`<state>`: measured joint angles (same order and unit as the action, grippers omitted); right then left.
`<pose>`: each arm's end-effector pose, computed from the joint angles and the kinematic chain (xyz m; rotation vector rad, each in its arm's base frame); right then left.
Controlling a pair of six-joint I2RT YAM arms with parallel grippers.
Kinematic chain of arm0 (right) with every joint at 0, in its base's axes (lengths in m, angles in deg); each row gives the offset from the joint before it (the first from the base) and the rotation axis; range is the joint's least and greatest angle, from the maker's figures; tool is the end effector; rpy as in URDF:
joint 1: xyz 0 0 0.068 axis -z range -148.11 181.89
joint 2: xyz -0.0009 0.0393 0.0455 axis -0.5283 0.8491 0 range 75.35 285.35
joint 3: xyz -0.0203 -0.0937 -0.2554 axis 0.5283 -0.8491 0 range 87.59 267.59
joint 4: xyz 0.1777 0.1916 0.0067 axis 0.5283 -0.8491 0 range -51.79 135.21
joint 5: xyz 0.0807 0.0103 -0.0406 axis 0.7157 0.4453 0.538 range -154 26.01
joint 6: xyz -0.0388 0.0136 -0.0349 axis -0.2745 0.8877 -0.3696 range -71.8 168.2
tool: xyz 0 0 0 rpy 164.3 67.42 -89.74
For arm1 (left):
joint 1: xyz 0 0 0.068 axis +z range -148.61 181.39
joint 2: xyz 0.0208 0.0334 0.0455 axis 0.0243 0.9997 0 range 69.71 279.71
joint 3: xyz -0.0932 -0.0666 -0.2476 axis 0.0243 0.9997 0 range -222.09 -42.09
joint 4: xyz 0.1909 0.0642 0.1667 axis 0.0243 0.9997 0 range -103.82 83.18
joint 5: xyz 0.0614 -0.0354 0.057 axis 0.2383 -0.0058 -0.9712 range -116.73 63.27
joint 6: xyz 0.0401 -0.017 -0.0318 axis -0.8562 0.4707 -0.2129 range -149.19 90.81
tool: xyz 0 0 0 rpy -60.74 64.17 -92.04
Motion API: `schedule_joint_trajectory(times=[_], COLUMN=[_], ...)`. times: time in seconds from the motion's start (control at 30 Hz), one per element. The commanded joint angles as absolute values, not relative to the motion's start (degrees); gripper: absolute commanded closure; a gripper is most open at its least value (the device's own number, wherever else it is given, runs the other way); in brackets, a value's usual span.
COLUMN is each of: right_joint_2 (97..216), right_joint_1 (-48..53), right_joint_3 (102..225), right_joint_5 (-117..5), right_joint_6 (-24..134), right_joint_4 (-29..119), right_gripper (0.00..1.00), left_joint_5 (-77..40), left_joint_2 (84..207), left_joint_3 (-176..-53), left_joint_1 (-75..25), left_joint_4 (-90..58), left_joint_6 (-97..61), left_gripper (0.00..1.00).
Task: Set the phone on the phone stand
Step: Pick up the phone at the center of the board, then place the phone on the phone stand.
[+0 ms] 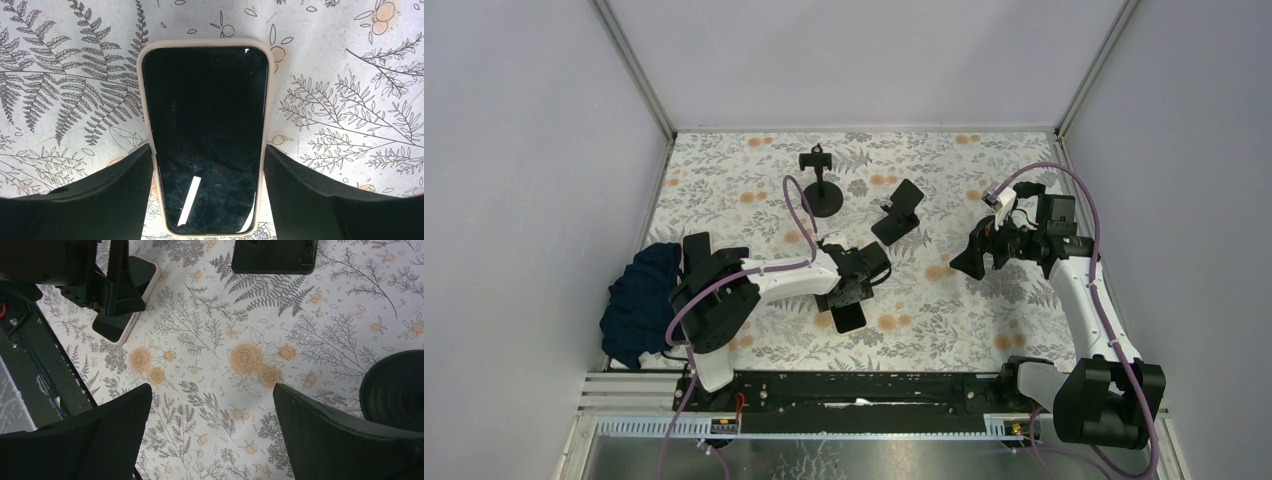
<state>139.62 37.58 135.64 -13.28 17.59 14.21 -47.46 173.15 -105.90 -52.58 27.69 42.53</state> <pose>0.2245 0.0053 0.2696 -0.8308 1.9593 0.6871 0.2012 -0.2553 0.1541 -0.4628 2.7110 0.0402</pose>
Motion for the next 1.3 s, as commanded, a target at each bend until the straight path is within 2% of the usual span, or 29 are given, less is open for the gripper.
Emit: schedule_joint_trajectory(times=[0.0,0.13,0.33,0.57,0.73,0.87,1.13,1.27], right_joint_2=[139.41,140.06,143.34,147.37,148.48,150.62,153.85,154.85], right_joint_1=[37.6,37.6,37.36,35.57,32.77,30.48,28.01,27.09], right_joint_3=[136.15,135.03,132.72,131.31,130.66,130.84,131.77,131.88], right_joint_5=[-8.74,-1.07,4.88,6.01,2.85,2.79,3.13,3.04], right_joint_6=[18.28,23.5,34.96,44.47,47.82,51.16,53.27,53.57], right_joint_4=[13.8,15.99,23.85,29.97,32.37,33.37,33.29,33.13], right_gripper=[0.0,0.0,0.0,0.1,0.14,0.2,0.26,0.37], left_joint_5=[-46.05,-46.82,-46.16,-43.6,-40.04,-39.41,-40.69,-41.47], left_joint_2=[175.24,171.84,166.39,160.18,157.62,157.24,160.07,160.99], left_joint_3=[-103.44,-104.36,-104.27,-100.4,-96.89,-96.04,-99.91,-101.19], left_joint_1=[-52.84,-52.91,-53.35,-54.57,-55.89,-57.64,-61.71,-62.8], left_joint_4=[22.17,19.21,11.88,-2.5,-15.37,-21.71,-22.53,-22.25], left_joint_6=[40.92,34.85,24.7,14.75,7.92,3.07,-1.15,-1.48], left_gripper=[0.36,0.49,0.62,0.73,0.78,0.8,0.82,0.82])
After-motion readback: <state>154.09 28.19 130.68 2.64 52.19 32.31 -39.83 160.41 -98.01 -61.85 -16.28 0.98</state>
